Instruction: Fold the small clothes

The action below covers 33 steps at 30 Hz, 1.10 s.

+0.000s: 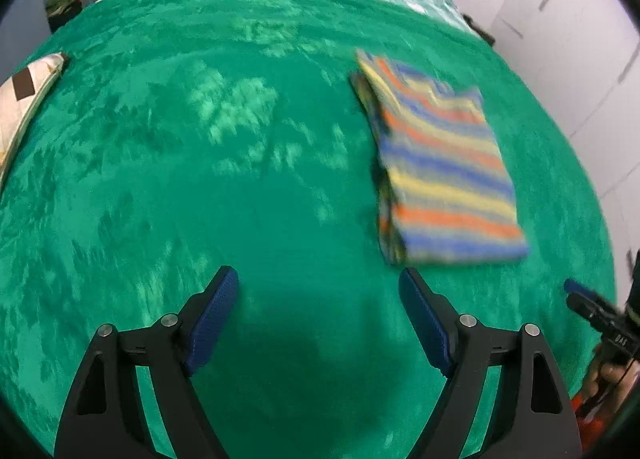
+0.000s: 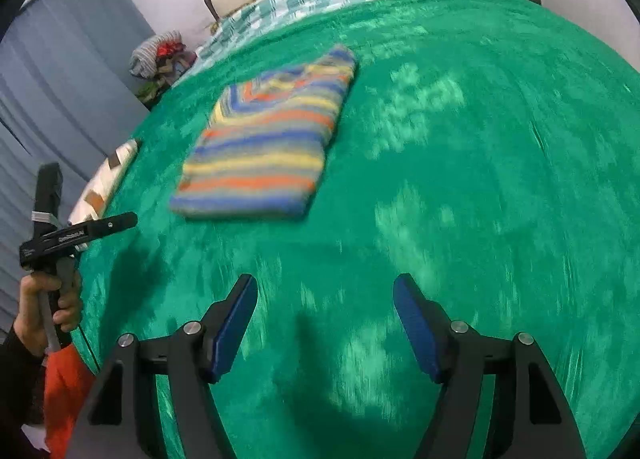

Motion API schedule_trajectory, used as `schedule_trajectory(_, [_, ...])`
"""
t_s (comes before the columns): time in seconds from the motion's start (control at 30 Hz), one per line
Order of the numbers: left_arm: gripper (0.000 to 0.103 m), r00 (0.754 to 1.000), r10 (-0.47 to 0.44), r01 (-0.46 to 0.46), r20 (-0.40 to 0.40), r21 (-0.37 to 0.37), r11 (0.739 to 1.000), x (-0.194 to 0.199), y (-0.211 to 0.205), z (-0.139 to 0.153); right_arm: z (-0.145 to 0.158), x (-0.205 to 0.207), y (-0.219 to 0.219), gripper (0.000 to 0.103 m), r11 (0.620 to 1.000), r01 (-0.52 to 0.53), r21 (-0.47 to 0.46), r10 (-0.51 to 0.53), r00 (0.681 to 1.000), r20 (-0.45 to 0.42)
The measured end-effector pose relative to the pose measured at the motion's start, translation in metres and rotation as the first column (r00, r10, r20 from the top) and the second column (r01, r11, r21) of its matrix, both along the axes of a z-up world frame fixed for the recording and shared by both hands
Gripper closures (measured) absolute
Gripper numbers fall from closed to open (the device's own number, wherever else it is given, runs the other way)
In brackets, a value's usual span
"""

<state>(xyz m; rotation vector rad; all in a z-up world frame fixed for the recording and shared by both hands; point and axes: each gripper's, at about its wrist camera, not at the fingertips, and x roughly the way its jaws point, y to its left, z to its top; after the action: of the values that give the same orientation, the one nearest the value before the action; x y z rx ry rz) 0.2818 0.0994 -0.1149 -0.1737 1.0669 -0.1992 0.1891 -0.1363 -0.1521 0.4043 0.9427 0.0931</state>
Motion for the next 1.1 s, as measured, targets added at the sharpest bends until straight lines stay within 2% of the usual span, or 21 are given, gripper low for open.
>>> schedule_trajectory(0.1, [0.019, 0.999, 0.014, -0.011, 0.030, -0.099, 0.995, 0.030, 0.007, 0.011, 0.009, 0.036, -0.021, 0.030, 0.998, 0.030, 0.052, -0.032, 0.999, 0.038])
schedule_trajectory(0.2, [0.017, 0.999, -0.001, 0.007, 0.034, -0.177, 0.984, 0.062, -0.002, 0.010, 0.007, 0.076, -0.039, 0.029, 0.990, 0.045, 0.132, -0.051, 0.998, 0.041])
schedule_trajectory(0.33, [0.017, 0.997, -0.067, 0.053, -0.049, -0.245, 0.968, 0.110, -0.031, -0.021, -0.013, 0.144, -0.047, 0.029, 0.954, 0.006, 0.298, -0.009, 1.000, 0.009])
schedule_trajectory(0.43, [0.020, 0.987, -0.091, 0.053, -0.130, -0.273, 0.961, 0.135, -0.047, -0.053, -0.044, 0.182, -0.041, 0.031, 0.915, -0.032, 0.403, 0.058, 0.997, -0.051])
schedule_trajectory(0.53, [0.022, 0.991, -0.095, 0.065, -0.099, -0.273, 0.960, 0.142, -0.057, -0.059, -0.059, 0.201, -0.034, 0.036, 0.898, -0.047, 0.438, 0.074, 0.996, -0.044])
schedule_trajectory(0.57, [0.035, 0.990, -0.105, 0.075, -0.092, -0.290, 0.954, 0.143, -0.060, -0.060, -0.060, 0.206, -0.028, 0.037, 0.888, -0.069, 0.454, 0.094, 0.995, -0.031])
schedule_trajectory(0.6, [0.052, 0.988, -0.117, 0.083, -0.096, -0.306, 0.948, 0.145, -0.064, -0.061, -0.062, 0.213, -0.021, 0.046, 0.886, -0.088, 0.455, 0.113, 0.993, -0.029])
schedule_trajectory(0.63, [0.086, 0.984, -0.135, 0.091, -0.118, -0.321, 0.943, 0.149, -0.068, -0.065, -0.063, 0.219, -0.012, 0.063, 0.897, -0.098, 0.431, 0.126, 0.991, -0.036])
schedule_trajectory(0.67, [0.087, 0.982, -0.130, 0.082, -0.137, -0.315, 0.946, 0.151, -0.071, -0.067, -0.064, 0.223, -0.007, 0.071, 0.912, -0.096, 0.398, 0.125, 0.991, -0.049])
schedule_trajectory(0.73, [0.088, 0.987, -0.113, 0.076, -0.111, -0.290, 0.954, 0.149, -0.074, -0.057, -0.057, 0.228, 0.000, 0.075, 0.939, -0.086, 0.334, 0.110, 0.992, -0.054])
schedule_trajectory(0.83, [0.089, 0.990, -0.132, 0.116, -0.042, -0.272, 0.955, 0.137, -0.077, -0.030, -0.030, 0.222, 0.005, 0.077, 0.951, -0.112, 0.289, 0.115, 0.993, 0.005])
schedule_trajectory(1.0, [0.088, 0.985, -0.175, 0.167, 0.000, -0.291, 0.942, 0.112, -0.083, 0.007, 0.020, 0.208, 0.006, 0.077, 0.948, -0.153, 0.278, 0.145, 0.988, 0.052])
schedule_trajectory(1.03, [0.085, 0.984, -0.176, 0.163, -0.013, -0.306, 0.938, 0.110, -0.081, 0.007, 0.024, 0.204, 0.002, 0.077, 0.943, -0.139, 0.304, 0.133, 0.990, 0.043])
schedule_trajectory(1.1, [0.064, 0.982, -0.175, 0.145, -0.074, -0.302, 0.942, 0.108, -0.081, -0.004, 0.024, 0.197, -0.007, 0.076, 0.935, -0.107, 0.339, 0.112, 0.994, 0.005])
